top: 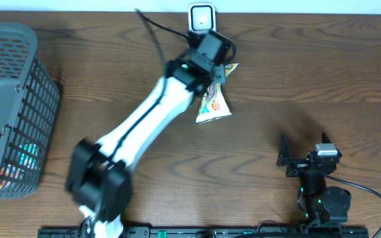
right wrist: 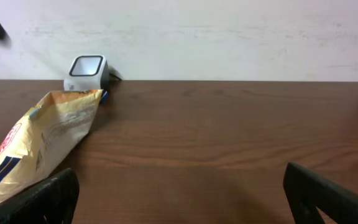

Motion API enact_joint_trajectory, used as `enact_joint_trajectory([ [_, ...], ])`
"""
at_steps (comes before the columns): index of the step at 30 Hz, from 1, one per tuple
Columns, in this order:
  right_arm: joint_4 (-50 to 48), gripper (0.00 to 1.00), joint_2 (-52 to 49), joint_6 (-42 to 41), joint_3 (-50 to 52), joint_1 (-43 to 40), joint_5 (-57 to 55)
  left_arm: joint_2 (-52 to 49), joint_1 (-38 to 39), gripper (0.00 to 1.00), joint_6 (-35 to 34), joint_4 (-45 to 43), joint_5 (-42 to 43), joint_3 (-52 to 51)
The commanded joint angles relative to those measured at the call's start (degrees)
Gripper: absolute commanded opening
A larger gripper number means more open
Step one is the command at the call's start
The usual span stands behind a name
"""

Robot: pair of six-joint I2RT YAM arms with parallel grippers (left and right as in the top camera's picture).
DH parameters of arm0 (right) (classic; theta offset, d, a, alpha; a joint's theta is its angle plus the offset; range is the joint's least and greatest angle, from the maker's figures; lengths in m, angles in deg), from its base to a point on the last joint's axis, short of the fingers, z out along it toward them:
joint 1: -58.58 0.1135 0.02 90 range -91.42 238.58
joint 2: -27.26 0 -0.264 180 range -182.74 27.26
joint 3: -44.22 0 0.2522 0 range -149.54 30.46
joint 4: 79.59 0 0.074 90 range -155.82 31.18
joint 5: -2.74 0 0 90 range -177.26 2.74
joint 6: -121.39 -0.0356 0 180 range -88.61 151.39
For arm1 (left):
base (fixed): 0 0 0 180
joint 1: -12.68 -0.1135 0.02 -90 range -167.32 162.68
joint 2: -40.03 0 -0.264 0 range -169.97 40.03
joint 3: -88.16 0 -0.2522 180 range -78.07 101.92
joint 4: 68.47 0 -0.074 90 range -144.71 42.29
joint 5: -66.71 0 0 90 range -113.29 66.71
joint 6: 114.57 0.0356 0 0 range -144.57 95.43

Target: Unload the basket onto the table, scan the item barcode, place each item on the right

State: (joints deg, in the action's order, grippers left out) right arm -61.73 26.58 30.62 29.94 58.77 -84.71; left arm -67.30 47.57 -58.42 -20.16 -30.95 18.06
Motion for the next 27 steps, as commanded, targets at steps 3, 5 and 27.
enact_joint_trajectory([
  [3, 0.2, 0.99, 0.4, 0.6, 0.2, 0.2, -0.5, 3.4, -0.8, 0.35, 1.2, 2.6, -0.7, 1.1],
  [5, 0.2, 0.99, 0.4, 0.6, 0.2, 0.2, -0.5, 2.6, -0.9, 0.34, 1.2, 3.1, -1.2, 0.4],
  [27, 0.2, 0.99, 0.3, 0.6, 0.2, 0.2, -0.5, -14.9, 0.4, 0.34, -0.7, -2.1, 16.0, -0.6],
])
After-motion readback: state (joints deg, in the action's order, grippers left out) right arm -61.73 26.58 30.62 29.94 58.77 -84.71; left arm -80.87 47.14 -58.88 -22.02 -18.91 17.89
